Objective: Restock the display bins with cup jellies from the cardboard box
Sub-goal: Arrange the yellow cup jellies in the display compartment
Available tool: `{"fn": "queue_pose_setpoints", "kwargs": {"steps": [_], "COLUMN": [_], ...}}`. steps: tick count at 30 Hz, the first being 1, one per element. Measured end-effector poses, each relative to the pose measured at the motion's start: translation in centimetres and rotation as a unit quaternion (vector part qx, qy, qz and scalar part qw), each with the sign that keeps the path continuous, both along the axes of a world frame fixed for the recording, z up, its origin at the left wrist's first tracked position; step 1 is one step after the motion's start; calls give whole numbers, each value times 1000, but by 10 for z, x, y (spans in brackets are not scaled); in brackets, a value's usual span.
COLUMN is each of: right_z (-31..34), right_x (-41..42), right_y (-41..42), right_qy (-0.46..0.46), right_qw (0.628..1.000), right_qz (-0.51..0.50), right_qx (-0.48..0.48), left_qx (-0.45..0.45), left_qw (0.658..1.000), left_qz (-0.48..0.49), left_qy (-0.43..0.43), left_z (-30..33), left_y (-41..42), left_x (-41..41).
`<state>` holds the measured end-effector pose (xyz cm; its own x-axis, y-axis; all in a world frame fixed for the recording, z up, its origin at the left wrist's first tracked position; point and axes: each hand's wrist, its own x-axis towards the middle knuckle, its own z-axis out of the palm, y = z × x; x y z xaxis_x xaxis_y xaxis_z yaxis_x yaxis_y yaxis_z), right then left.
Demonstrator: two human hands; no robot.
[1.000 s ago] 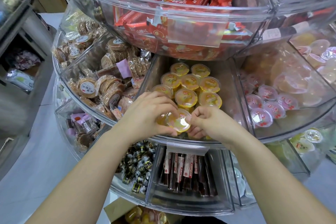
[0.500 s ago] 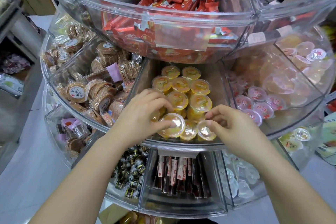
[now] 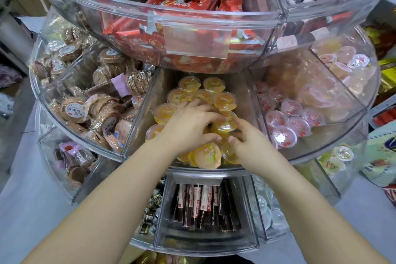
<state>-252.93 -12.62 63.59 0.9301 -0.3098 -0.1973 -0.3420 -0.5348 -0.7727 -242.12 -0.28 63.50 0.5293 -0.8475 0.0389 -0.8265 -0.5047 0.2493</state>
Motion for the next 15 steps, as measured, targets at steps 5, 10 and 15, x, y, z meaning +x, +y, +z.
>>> {"fn": "queue_pose_setpoints", "kwargs": {"steps": [5,10,15], "right_z": [2,3,1], "right_x": [-7,-13,-11], "right_y": [1,4,12], "right_qy": [11,-24,42], "right_qw": [997,992,987], "right_qz": [23,10,33], "right_qx": [-70,-126,-153], "left_qx": [7,14,-43], "left_qw": [999,999,999], "left_qz": [-28,-47,-28], "left_qy": [18,24,-4], "left_z": [-2,-6,1], "left_y": [-2,9,23], "left_x": [5,8,6]}}
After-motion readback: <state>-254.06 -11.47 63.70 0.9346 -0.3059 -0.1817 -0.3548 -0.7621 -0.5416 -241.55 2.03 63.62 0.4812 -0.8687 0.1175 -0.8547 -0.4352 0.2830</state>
